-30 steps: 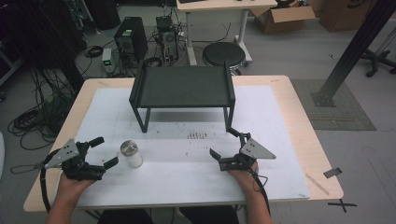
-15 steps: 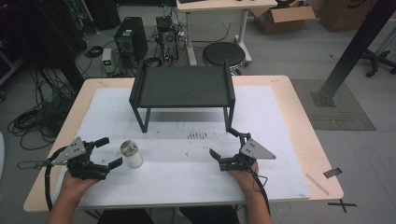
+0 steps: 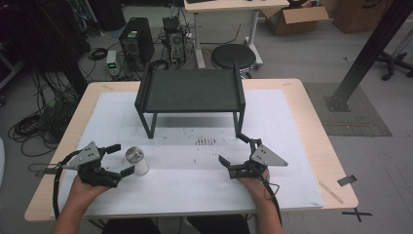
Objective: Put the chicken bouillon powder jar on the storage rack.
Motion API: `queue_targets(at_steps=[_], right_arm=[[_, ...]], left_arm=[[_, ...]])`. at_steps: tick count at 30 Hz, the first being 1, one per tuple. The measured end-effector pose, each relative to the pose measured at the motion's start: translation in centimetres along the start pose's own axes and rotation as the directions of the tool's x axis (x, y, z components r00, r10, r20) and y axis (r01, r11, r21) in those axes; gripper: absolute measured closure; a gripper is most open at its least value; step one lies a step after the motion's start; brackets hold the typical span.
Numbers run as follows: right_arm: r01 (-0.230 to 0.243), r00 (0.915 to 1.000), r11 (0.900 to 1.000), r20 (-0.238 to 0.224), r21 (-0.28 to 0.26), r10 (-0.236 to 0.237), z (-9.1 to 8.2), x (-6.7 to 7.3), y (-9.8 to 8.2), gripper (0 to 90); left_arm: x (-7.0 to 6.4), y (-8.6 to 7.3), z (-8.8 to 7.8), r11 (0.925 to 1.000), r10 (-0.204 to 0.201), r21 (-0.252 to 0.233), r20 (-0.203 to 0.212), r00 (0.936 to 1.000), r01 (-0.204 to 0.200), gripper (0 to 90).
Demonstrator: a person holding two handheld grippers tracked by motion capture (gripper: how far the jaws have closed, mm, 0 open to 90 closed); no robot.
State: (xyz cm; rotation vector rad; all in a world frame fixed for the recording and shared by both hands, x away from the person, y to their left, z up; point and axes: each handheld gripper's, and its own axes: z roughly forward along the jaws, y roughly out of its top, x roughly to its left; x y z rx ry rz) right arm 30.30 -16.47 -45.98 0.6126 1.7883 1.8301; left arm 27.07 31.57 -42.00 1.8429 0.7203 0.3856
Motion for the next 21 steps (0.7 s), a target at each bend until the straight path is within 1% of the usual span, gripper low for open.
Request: queue_targets(at_steps=[4, 5, 8, 12, 16, 21], right_arm=[[0.0, 1.0, 1.0, 0.0, 0.0, 0.0, 0.0, 0.0, 0.0, 0.0], [0.0, 1.0, 1.0, 0.0, 0.0, 0.0, 0.0, 0.0, 0.0, 0.0], [-0.001, 1.0, 1.0, 0.0, 0.0, 0.001, 0.0, 0.0, 0.0, 0.0], [0.0, 1.0, 1.0, 0.0, -0.001, 0.0, 0.0, 0.0, 0.0, 0.0], [0.0, 1.0, 1.0, 0.0, -0.002, 0.0, 0.0, 0.0, 0.0, 0.0], [0.0, 1.0, 1.0, -0.002, -0.002, 0.0, 0.0, 0.0, 0.0, 0.0]], left_arm=[[-0.1, 0.2, 0.3, 0.9998, 0.006, 0.018, 0.004, 1.0, -0.006, 0.6], [-0.2, 0.3, 0.4, 0.9997, 0.006, 0.023, -0.001, 1.0, -0.006, 0.6], [-0.2, 0.4, 0.7, 0.9995, 0.002, 0.032, -0.001, 1.0, -0.002, 0.7], [-0.3, 0.5, 1.2, 0.9983, 0.001, 0.058, -0.002, 1.0, 0.0, 0.6], [-0.4, 0.6, 1.4, 0.9983, -0.004, 0.059, -0.006, 1.0, 0.004, 0.4], [-0.5, 0.7, 1.9, 0.9975, -0.004, 0.071, -0.007, 1.0, 0.004, 0.2]])
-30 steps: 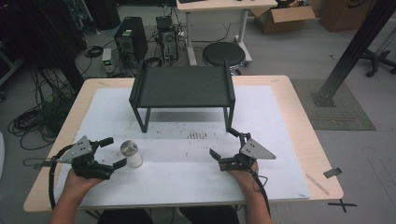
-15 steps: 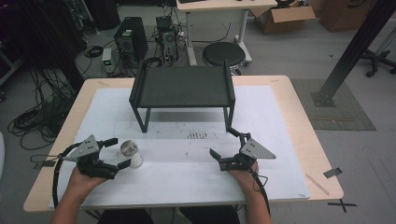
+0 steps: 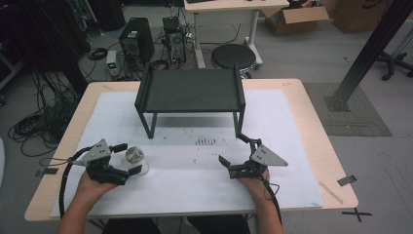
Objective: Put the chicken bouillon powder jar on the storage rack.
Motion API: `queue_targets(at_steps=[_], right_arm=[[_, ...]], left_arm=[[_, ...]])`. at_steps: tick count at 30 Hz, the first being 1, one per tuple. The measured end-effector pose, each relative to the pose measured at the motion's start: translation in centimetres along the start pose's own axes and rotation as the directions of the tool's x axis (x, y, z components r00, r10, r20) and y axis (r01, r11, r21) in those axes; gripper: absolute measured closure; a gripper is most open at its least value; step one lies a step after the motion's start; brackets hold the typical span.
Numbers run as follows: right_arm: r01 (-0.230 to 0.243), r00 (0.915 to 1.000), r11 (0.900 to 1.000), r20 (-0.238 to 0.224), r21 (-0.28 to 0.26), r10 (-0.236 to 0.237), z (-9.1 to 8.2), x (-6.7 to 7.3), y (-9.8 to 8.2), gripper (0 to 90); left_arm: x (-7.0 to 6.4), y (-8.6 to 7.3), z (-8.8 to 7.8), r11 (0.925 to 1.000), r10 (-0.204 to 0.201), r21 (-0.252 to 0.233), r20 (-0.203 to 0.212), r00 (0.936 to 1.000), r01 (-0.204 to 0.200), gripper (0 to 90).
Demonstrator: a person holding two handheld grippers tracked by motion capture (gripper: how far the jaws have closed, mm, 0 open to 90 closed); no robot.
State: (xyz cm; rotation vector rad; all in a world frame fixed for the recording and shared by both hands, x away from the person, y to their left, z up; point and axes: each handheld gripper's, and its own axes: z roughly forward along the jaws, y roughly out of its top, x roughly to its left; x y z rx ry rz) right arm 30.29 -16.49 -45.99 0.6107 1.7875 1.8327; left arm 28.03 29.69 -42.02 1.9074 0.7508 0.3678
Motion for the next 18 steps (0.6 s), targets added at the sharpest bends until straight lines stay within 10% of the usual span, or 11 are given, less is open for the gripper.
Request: queue_targets(at_steps=[18], right_arm=[[-0.007, 1.0, 1.0, -0.001, -0.001, 0.007, -0.02, -0.05, -0.01, 0.0]], left_arm=[[-0.07, -0.03, 0.97, 0.9997, -0.017, 0.019, 0.011, 0.9998, 0.017, 5.4]])
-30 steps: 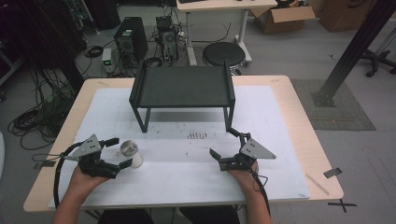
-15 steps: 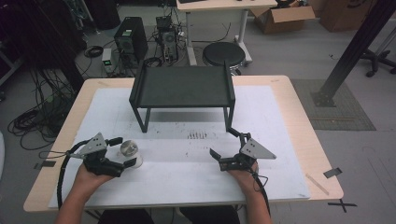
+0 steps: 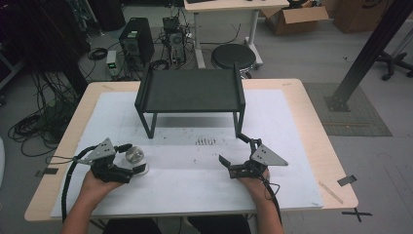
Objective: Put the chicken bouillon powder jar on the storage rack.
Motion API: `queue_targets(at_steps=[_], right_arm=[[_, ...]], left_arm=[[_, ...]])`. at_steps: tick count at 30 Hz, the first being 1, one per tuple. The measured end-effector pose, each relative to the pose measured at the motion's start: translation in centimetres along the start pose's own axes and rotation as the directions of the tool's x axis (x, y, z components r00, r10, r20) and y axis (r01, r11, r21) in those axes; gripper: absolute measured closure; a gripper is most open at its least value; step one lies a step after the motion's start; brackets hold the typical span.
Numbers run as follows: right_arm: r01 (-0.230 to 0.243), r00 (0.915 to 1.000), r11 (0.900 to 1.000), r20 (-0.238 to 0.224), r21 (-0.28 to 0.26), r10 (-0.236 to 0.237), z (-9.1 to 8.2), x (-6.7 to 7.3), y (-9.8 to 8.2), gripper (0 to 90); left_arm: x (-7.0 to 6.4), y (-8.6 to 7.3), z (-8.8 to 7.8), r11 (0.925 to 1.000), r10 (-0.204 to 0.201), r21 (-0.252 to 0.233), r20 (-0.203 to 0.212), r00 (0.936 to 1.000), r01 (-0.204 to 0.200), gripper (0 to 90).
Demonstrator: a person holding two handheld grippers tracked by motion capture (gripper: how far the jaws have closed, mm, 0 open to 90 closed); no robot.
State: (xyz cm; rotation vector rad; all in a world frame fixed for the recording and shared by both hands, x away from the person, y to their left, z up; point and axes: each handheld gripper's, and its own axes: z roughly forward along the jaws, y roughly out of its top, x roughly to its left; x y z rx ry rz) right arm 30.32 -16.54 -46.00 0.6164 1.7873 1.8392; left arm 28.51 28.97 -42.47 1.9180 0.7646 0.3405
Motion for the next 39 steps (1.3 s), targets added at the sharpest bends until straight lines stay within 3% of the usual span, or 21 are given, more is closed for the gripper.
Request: queue_targets(at_steps=[15, 24, 39], right_arm=[[-0.003, 1.0, 1.0, -0.001, 0.0, 0.003, 0.0, -0.04, 0.0, 0.0], [-0.003, 1.0, 1.0, -0.001, 0.001, 0.003, 0.01, -0.03, 0.0, 0.0], [-0.001, 1.0, 1.0, 0.0, 0.002, 0.001, 0.02, -0.02, 0.01, 0.0]], left_arm=[[0.03, -0.1, 0.13, 0.9997, -0.017, 0.017, -0.013, 0.9998, 0.017, 17.7], [0.14, -0.3, -0.18, 0.9996, -0.027, 0.003, -0.021, 0.9994, 0.027, 23.1], [0.1, -0.55, -0.19, 0.9996, -0.027, -0.001, -0.006, 0.9996, 0.027, 32.2]])
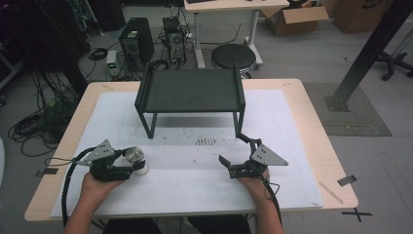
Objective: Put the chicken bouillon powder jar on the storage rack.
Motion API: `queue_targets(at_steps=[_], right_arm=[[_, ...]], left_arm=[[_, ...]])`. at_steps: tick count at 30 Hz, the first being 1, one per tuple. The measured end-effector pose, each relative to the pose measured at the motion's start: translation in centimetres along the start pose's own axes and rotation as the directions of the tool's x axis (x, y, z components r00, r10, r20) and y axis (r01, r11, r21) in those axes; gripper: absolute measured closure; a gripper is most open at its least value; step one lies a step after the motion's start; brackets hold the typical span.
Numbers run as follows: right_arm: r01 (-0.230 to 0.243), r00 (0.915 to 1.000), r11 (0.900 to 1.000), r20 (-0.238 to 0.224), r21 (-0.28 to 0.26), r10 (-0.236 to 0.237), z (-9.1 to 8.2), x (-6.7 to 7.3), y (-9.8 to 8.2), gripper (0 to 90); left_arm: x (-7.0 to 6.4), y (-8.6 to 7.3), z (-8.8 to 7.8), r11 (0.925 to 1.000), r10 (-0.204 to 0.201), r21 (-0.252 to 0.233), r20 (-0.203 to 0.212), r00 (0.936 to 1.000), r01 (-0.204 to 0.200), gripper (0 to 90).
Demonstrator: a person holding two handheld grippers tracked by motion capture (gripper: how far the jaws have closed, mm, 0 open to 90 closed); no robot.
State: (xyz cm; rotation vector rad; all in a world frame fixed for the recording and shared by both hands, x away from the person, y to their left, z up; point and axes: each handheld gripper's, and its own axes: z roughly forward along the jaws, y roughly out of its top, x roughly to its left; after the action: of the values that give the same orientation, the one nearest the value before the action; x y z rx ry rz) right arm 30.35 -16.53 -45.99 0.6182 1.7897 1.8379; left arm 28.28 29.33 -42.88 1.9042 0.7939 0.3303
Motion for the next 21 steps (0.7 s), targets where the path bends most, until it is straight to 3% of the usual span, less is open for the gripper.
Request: queue_targets(at_steps=[8, 16, 21], right_arm=[[-0.001, 1.0, 1.0, -0.001, 0.0, 0.001, 0.0, 0.0, -0.01, 0.0], [0.0, 1.0, 1.0, 0.0, 0.0, 0.0, 0.0, 0.02, 0.0, 0.0], [0.001, 1.0, 1.0, 0.0, 0.0, -0.001, 0.0, 0.02, 0.0, 0.0]], left_arm=[[-0.24, -0.12, 0.15, 0.9999, 0.014, 0.002, 0.002, 0.9999, -0.014, 40.5], [-0.42, -0.17, 0.17, 0.9992, 0.039, -0.005, -0.024, 0.9989, -0.04, 42.7], [-0.7, 0.32, 0.06, 0.9995, 0.031, 0.0, -0.022, 0.9993, -0.031, 43.0]])
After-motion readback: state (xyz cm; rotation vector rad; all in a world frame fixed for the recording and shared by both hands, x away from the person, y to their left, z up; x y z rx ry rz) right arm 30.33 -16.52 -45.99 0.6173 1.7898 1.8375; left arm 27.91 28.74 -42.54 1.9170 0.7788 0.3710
